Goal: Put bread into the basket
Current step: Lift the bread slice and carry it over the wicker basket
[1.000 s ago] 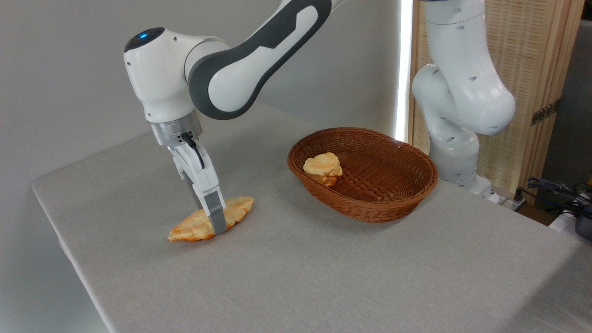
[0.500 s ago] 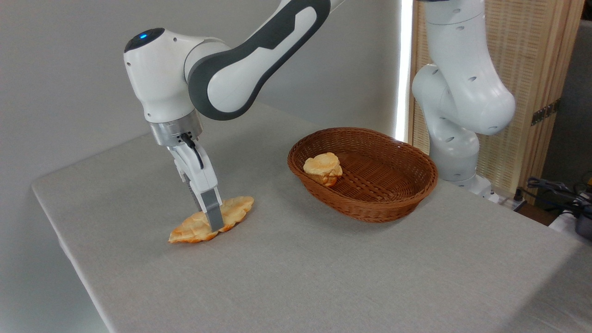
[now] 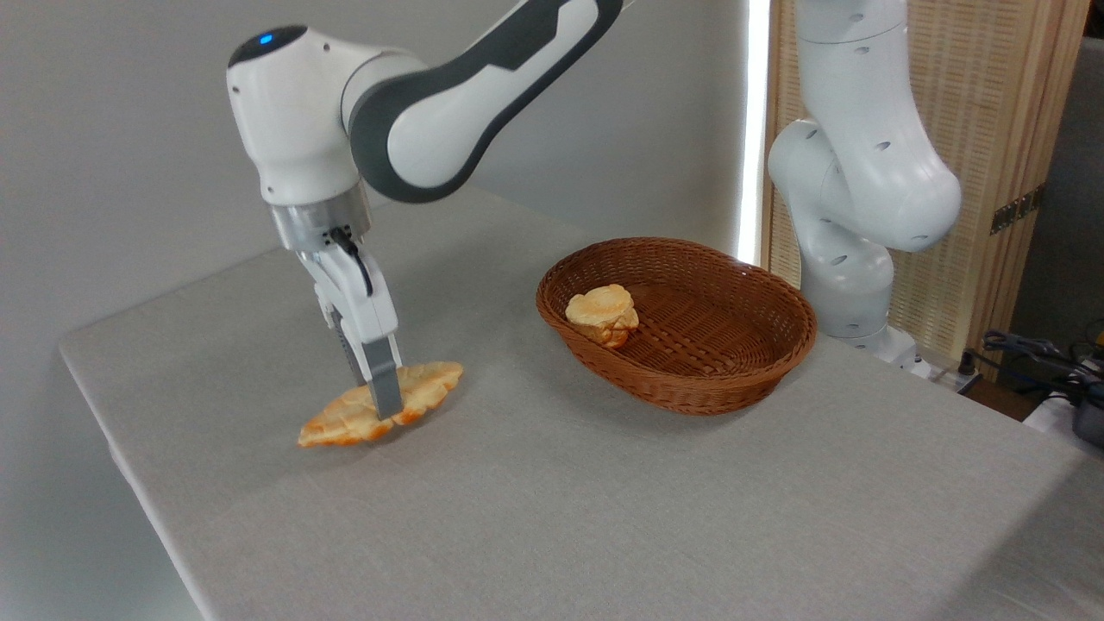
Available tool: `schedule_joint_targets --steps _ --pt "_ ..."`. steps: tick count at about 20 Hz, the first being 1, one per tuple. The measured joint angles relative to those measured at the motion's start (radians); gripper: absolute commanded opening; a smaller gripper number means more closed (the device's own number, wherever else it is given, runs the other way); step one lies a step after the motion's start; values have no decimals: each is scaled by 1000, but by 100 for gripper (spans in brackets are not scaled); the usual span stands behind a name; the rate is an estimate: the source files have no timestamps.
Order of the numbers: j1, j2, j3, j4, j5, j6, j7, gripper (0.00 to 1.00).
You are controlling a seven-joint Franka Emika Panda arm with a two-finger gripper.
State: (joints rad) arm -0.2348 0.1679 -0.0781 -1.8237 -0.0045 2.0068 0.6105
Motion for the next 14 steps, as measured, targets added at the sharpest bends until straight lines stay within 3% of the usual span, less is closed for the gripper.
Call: schedule_joint_targets --steps 9,14 --pt "8 -175 30 -8 0 -125 0 63" --pt "9 -290 68 -93 0 -182 0 65"
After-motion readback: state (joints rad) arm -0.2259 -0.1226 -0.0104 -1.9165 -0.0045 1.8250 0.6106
